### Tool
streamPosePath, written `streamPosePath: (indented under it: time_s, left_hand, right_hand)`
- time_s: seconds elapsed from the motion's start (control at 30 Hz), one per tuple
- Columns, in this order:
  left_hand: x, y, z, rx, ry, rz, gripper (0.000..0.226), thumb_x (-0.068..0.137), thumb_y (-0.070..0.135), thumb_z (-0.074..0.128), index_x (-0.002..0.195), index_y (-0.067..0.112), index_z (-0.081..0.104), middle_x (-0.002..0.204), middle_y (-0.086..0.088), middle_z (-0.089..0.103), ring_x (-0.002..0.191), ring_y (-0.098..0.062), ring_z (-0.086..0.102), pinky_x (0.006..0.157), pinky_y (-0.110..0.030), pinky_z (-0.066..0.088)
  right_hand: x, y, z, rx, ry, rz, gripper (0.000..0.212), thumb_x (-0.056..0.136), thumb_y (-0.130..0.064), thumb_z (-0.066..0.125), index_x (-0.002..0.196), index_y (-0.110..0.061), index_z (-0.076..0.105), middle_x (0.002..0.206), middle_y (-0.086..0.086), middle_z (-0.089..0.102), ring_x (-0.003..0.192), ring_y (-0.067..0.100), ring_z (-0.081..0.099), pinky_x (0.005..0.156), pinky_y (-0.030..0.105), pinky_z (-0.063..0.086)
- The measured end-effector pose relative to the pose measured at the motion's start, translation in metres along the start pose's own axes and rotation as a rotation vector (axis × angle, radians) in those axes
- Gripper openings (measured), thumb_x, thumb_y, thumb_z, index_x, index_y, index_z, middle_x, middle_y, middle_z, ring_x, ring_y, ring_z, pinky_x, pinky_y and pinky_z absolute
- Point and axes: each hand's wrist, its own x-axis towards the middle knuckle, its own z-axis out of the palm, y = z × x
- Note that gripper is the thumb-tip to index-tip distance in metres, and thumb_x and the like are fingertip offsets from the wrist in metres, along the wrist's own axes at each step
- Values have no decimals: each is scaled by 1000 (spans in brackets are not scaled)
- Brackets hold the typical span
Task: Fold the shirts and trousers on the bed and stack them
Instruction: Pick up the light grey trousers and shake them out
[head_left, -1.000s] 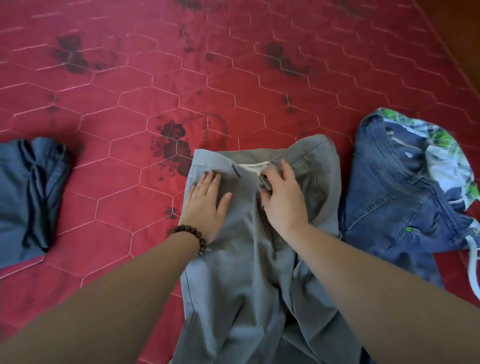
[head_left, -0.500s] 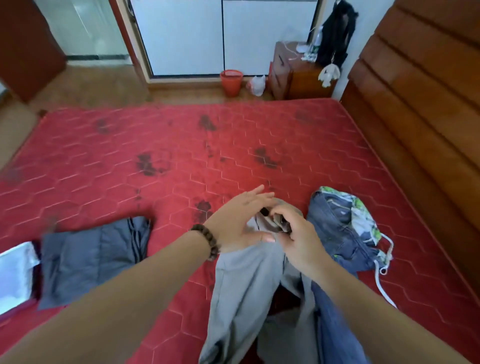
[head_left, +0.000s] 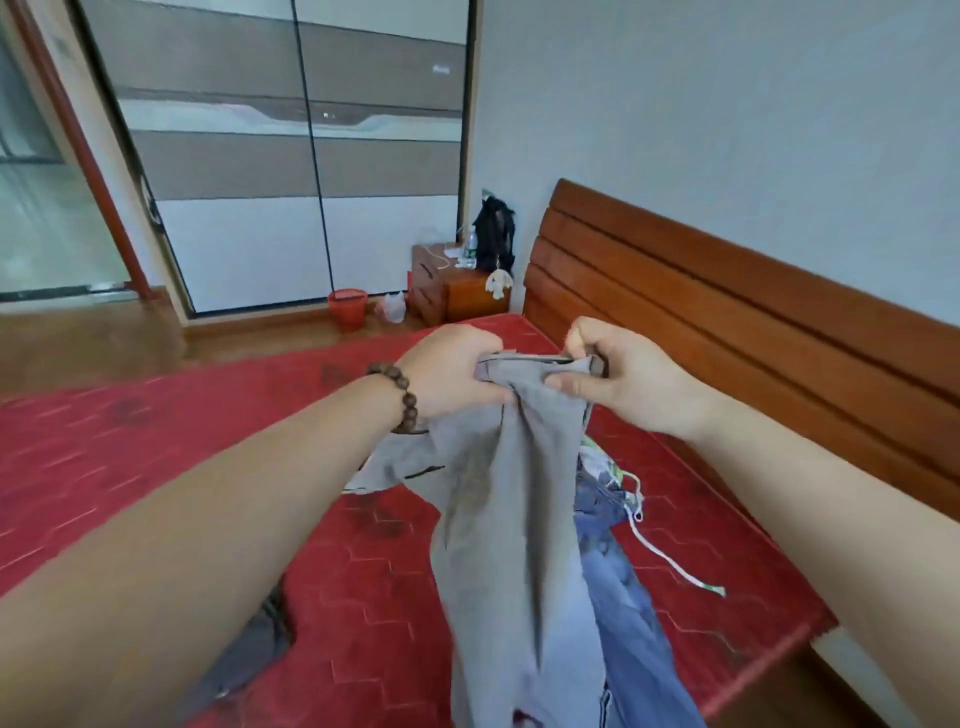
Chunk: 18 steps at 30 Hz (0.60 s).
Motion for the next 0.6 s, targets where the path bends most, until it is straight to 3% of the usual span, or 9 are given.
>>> streamPosePath:
  time_s: [0.07,0.13,0.2,0.3,0.4,0.47,0.6]
  left_hand:
    - [-13,22,-24,16,52,36,38,77,31,78,61,14,47,58,5,45,55,-6,41,50,-22,27]
    - [-21,40,-44,11,87,56,41,75,33,79,61,11,48,58,2,44,56,-11,41,53,-28,29]
    - [-27,58,-62,-26,111,70,43,73,32,81,59,9,48,59,-2,45,59,-16,42,56,-31,31]
    - [-40,85,-88,-86,145,59,45,72,29,82,53,17,43,55,2,41,57,-13,40,56,-29,30]
    - [-51,104,-112,-94,168,64,44,74,27,81,53,18,43,56,2,42,57,-13,41,55,-28,29]
    - [-57,116,-125,-84,187,80,42,75,28,80,56,17,44,60,-2,44,60,-15,42,56,-29,29]
    - [-72,125,-140,-112,127,48,25,73,27,82,77,16,60,79,-1,64,74,-18,59,70,-29,45]
  right_hand:
    - [-9,-31,-16,-75,50,20,29,82,-16,75,88,-22,47,72,-6,50,60,3,40,59,22,34]
    - [-19,-62,-28,-101,48,63,40,83,-11,74,110,-28,48,80,-5,59,62,-1,49,63,15,38]
    - [-29,-93,-34,-56,70,109,42,83,-8,72,117,-21,52,86,-9,61,69,-7,53,70,12,40]
    - [-47,-124,-36,259,62,193,35,85,-10,71,117,-4,60,103,5,68,93,8,63,85,27,50]
    - [-58,-144,-37,436,125,173,40,87,-10,69,125,-10,60,117,10,68,109,22,65,91,37,54]
    - [-57,-156,-41,401,272,103,31,87,-6,67,118,-4,65,113,13,70,107,24,66,92,38,53]
    - [-51,-182,-67,281,458,43,8,85,-1,69,92,-1,68,86,2,71,75,2,66,72,19,52]
